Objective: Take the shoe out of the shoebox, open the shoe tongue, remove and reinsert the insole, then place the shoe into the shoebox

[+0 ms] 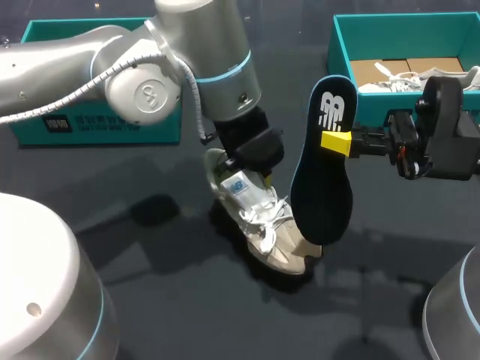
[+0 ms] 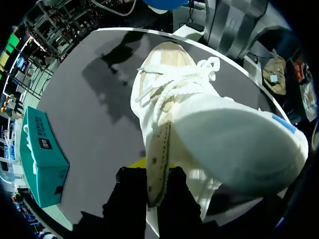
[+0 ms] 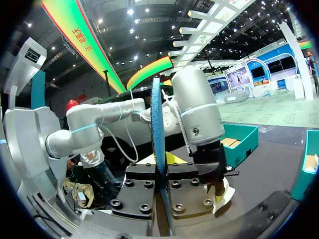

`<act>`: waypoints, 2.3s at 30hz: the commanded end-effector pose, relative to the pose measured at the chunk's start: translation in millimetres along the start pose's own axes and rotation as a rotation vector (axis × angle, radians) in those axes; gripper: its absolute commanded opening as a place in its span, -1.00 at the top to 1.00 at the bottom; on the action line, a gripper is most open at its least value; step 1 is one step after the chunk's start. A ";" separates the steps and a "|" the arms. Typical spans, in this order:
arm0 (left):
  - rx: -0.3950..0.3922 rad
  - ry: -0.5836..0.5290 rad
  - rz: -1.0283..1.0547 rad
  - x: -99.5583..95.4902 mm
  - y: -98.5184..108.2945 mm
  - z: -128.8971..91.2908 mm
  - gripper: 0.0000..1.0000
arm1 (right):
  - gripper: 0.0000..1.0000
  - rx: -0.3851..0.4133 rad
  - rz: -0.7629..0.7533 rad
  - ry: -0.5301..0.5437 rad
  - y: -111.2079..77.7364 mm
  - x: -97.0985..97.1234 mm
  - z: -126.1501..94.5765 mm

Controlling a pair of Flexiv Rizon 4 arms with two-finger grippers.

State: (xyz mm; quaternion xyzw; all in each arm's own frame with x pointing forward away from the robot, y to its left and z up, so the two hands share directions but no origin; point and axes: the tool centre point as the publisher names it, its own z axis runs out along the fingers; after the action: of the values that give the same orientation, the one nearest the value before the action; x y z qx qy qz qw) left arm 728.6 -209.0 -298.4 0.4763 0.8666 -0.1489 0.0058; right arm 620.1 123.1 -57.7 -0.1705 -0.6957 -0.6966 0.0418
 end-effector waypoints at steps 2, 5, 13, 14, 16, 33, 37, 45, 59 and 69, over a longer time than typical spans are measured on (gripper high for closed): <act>0.047 0.041 0.157 0.5 6.7 1.9 1.00 | 1.00 -0.001 0.000 -0.012 -2.0 6.9 -3.1; 0.009 0.041 0.181 3.6 5.5 8.5 1.00 | 1.00 -0.001 0.000 -0.012 -2.0 6.9 -3.1; -0.058 0.041 0.253 10.6 -2.0 28.4 1.00 | 1.00 -0.001 0.000 -0.012 -2.0 6.9 -3.1; -0.064 0.043 0.262 11.3 -4.0 31.3 1.00 | 1.00 -0.001 0.000 -0.012 -2.0 6.9 -3.1; -0.071 0.039 0.279 12.8 -6.1 33.7 1.00 | 1.00 -0.001 0.000 -0.012 -2.0 6.9 -3.1; -0.084 0.018 0.455 14.2 -6.6 26.9 1.00 | 1.00 -0.001 0.000 -0.012 -2.0 6.9 -3.1; -0.087 0.012 0.502 14.3 -5.7 24.1 1.00 | 1.00 -0.001 0.000 -0.012 -2.0 6.9 -3.1; -0.074 0.025 0.565 16.1 -3.8 26.5 1.00 | 1.00 -0.001 0.000 -0.012 -2.0 6.9 -3.1; -0.064 0.077 0.577 8.8 1.6 54.7 1.00 | 1.00 -0.001 0.000 -0.012 -2.0 6.9 -3.1; -0.052 0.084 0.617 2.5 -1.0 64.0 1.00 | 1.00 -0.001 0.000 -0.012 -2.0 6.9 -3.1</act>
State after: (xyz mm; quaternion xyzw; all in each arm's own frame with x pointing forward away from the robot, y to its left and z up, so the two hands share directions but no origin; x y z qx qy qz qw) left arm 716.0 -220.8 -356.5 0.7210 0.6855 -0.0969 0.0291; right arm 620.1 123.1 -57.7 -0.1705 -0.6957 -0.6966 0.0418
